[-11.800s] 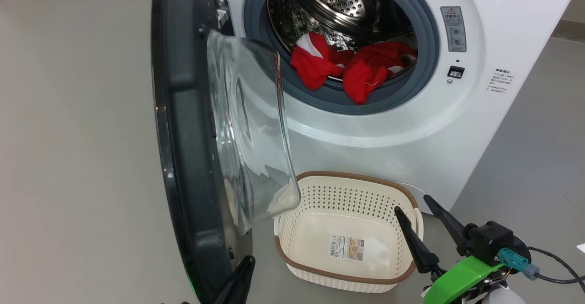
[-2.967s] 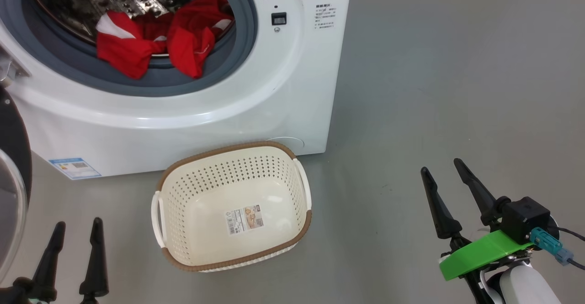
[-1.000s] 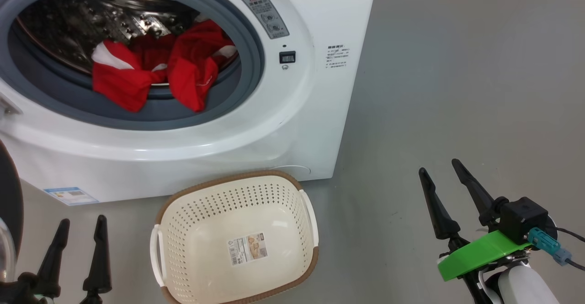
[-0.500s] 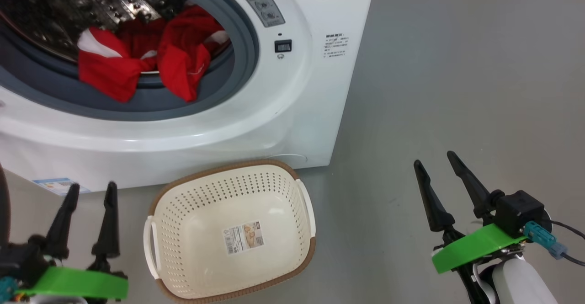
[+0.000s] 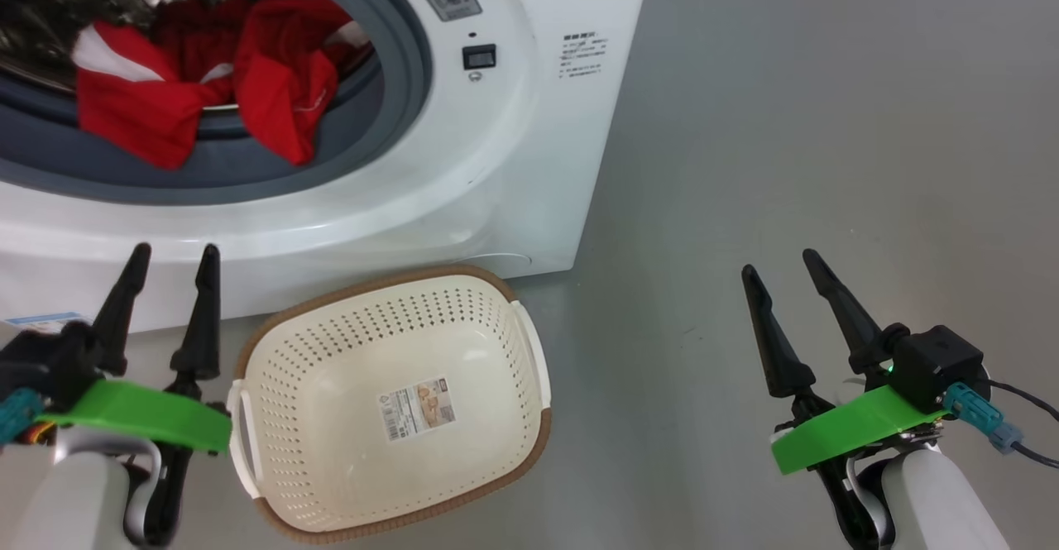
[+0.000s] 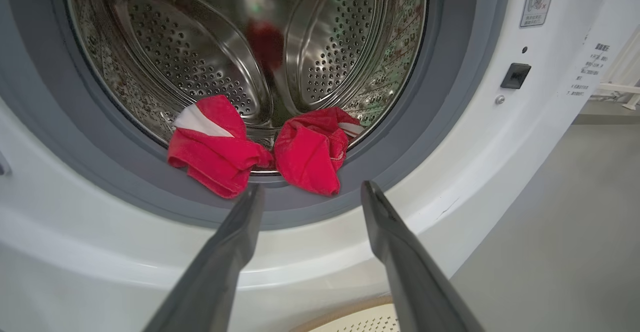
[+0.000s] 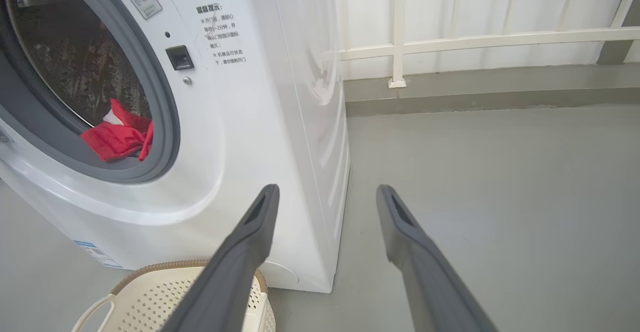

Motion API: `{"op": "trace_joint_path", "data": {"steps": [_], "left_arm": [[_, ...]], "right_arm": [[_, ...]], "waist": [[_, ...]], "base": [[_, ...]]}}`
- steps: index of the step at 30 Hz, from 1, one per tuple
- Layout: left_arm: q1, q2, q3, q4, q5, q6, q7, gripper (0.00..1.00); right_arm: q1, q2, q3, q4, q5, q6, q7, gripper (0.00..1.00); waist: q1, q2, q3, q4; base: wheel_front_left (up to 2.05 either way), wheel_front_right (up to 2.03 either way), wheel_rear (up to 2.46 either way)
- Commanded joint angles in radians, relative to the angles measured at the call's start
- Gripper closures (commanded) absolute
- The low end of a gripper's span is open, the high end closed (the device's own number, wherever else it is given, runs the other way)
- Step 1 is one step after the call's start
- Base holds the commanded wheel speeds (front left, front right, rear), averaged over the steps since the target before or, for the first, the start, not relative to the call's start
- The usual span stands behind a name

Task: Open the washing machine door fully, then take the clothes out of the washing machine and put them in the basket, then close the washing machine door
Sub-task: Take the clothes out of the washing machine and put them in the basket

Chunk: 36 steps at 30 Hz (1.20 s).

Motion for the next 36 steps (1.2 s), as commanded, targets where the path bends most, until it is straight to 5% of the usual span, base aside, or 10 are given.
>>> {"op": "trace_joint_path", "data": {"steps": [1,36], "left_arm": [[-0.053,0.042,0.017,0.01,-0.019,-0.002,-0.008,0.0],[-0.749,0.107,-0.345,0.585,-0.242,-0.002,0.151,0.0]], "right_arm": [[-0.017,0.007,0.017,-0.03,-0.016,0.001,-0.012,0.0],[-0.117,0.047,0.038,-0.077,0.01,0.001,-0.012,0.0]], "waist": [[0.0,0.0,0.012,-0.012],[0.0,0.0,0.209,-0.107]], "base": [[0.0,0.0,0.0],[0.0,0.0,0.0]]}}
